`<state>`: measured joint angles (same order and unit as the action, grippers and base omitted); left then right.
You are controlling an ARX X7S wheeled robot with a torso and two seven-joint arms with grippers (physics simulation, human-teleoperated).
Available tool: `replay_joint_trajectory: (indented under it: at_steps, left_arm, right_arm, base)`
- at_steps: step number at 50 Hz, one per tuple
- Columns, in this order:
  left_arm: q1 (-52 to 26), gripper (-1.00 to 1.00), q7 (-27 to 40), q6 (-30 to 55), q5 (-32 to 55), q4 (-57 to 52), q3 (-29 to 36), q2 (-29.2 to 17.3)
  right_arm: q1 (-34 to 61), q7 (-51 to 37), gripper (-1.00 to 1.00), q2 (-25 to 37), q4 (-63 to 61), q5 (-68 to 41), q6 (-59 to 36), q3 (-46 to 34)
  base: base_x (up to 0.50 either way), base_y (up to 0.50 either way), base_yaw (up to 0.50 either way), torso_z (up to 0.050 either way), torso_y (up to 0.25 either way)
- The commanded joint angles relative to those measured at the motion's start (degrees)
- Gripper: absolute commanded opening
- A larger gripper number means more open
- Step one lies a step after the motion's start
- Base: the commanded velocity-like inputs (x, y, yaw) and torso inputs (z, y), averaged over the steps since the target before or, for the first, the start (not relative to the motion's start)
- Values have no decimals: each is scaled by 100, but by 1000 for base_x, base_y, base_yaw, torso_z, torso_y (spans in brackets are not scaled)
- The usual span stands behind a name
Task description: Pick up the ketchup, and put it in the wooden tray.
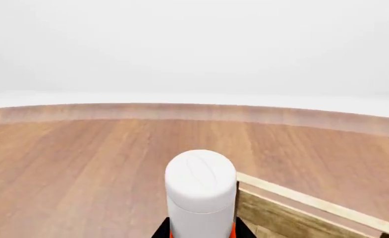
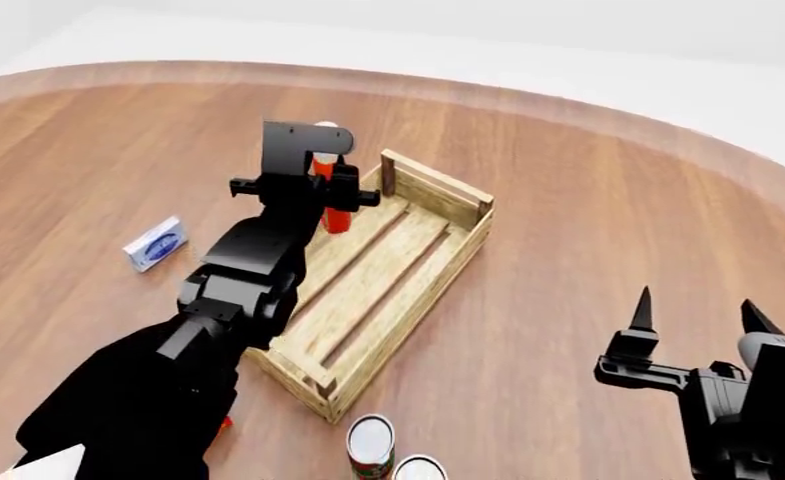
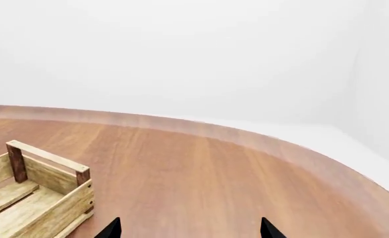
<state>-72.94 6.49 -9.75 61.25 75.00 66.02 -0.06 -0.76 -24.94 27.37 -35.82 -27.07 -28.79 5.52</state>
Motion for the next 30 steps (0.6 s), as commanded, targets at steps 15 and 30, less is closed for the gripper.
replay_joint_trajectory:
  at_steps: [15,30]
  left_arm:
    - [-13,-100,-11,22,103,-4,34,5]
    - [-9,-100,-17,16,126,-6,60,5]
  right_arm:
    - [122,-49,100,-12,77,28,-12,-98]
    - [82,-59,100,4,50,19,17,-89]
  base:
    - [-1,0,0,0,-88]
    - [-1,0,0,0,-84]
